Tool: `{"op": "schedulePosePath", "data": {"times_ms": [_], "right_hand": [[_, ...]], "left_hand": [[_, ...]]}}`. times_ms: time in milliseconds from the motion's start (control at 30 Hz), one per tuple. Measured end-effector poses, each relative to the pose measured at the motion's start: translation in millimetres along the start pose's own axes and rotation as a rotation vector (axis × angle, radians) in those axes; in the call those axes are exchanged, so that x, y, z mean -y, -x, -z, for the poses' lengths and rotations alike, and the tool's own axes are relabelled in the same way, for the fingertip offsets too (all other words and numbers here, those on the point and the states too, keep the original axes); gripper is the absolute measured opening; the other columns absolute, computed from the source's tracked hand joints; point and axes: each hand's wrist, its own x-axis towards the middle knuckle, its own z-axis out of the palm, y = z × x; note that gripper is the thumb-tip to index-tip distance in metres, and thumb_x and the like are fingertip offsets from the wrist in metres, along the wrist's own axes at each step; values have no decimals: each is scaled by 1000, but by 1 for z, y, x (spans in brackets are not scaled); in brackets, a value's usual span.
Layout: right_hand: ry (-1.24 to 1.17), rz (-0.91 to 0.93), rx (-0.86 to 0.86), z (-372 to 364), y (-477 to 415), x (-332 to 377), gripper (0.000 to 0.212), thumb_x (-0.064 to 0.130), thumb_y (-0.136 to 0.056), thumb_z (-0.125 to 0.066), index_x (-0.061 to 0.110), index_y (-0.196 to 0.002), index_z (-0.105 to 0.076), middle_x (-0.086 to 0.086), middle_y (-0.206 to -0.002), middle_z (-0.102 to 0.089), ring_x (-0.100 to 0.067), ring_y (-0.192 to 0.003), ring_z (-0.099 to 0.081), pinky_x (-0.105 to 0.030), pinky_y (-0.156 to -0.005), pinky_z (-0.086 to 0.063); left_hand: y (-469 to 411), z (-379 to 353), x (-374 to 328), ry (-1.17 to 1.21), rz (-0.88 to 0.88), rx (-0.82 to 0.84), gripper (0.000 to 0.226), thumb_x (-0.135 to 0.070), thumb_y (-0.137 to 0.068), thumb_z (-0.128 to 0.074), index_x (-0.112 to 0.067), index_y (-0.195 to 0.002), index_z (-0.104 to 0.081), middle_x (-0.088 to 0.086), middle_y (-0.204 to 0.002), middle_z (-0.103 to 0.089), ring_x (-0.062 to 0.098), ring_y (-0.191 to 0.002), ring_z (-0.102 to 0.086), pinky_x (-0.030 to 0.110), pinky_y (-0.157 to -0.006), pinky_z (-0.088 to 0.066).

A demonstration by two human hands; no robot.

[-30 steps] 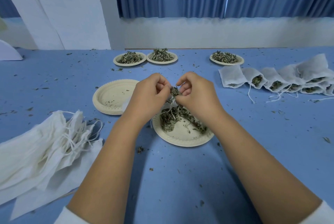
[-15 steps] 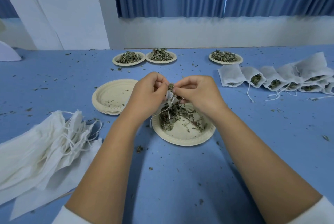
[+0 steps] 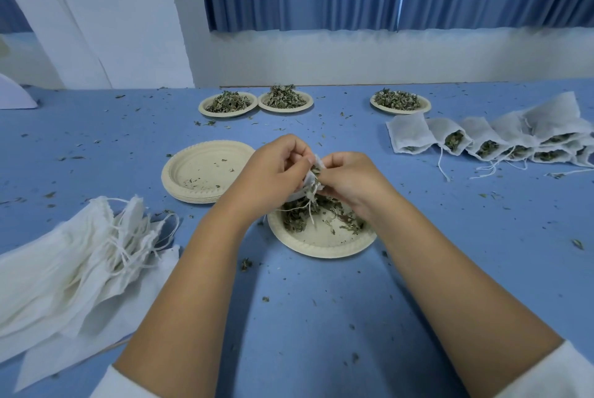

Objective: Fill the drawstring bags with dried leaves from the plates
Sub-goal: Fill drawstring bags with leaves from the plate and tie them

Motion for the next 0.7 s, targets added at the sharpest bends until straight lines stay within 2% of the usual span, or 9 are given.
{"op": "schedulePosePath", "data": {"times_ms": [100, 200, 300, 367, 467, 567, 700], "right_hand": [[139, 56, -72, -4, 0, -3, 11, -4, -83, -65, 4, -75, -65, -9, -68, -64, -14, -58, -64, -27, -64, -59], [-106, -38, 79, 2, 0, 5, 5, -6, -84, -65, -3, -86, -69, -12, -78, -71, -13, -68, -71, -19, -65, -57], [-353, -123, 148, 15, 1, 16, 5, -2, -85, -67, -5, -88, -68, -15, -82, -73, -18, -76, -73, -24, -68, -58], [-401, -115, 178, 17, 1, 18, 8, 3, -85, -69, -4, -88, -69, -14, -84, -74, -20, -79, -74, -26, -66, -59], [-332, -75, 161, 13, 0, 13, 19, 8, -78, -78, -2, -92, -71, -12, -92, -74, -17, -85, -73, -25, -71, -58], [-256, -45, 118, 7, -1, 7, 19, 6, -78, -77, -2, -94, -68, -10, -80, -73, -14, -71, -72, -18, -63, -55], [9, 39, 0, 1, -3, 0, 11, 8, -79, -76, 9, -75, -66, -4, -67, -67, -13, -63, -65, -23, -64, -55]], "left_hand": [[-1, -2, 4, -79, 7, -34, 17, -15, -98, -55, -24, -84, -59, -14, -65, -60, 5, -60, -58, 27, -64, -51], [-4, 1, 6, -95, 22, -118, 15, -17, -98, -54, -23, -85, -57, -9, -68, -60, 2, -57, -57, 20, -61, -49], [-5, 6, 7, -62, 36, -159, 14, -19, -99, -54, -23, -86, -56, -7, -69, -60, -3, -54, -56, 11, -55, -45], [-5, 7, 6, -31, 43, -162, 14, -19, -99, -54, -23, -86, -56, -6, -69, -60, -3, -54, -56, 11, -54, -45], [-4, 7, 3, -17, 30, -138, 14, -19, -99, -54, -23, -87, -57, -6, -68, -60, -1, -54, -56, 14, -56, -47], [-2, 6, -1, -10, -1, -95, 13, -17, -99, -54, -22, -88, -58, -9, -68, -58, 3, -57, -55, 21, -60, -49], [1, 1, -4, -40, -55, -27, 15, -17, -98, -54, -24, -87, -59, -8, -72, -61, 9, -62, -56, 35, -67, -51]]}}
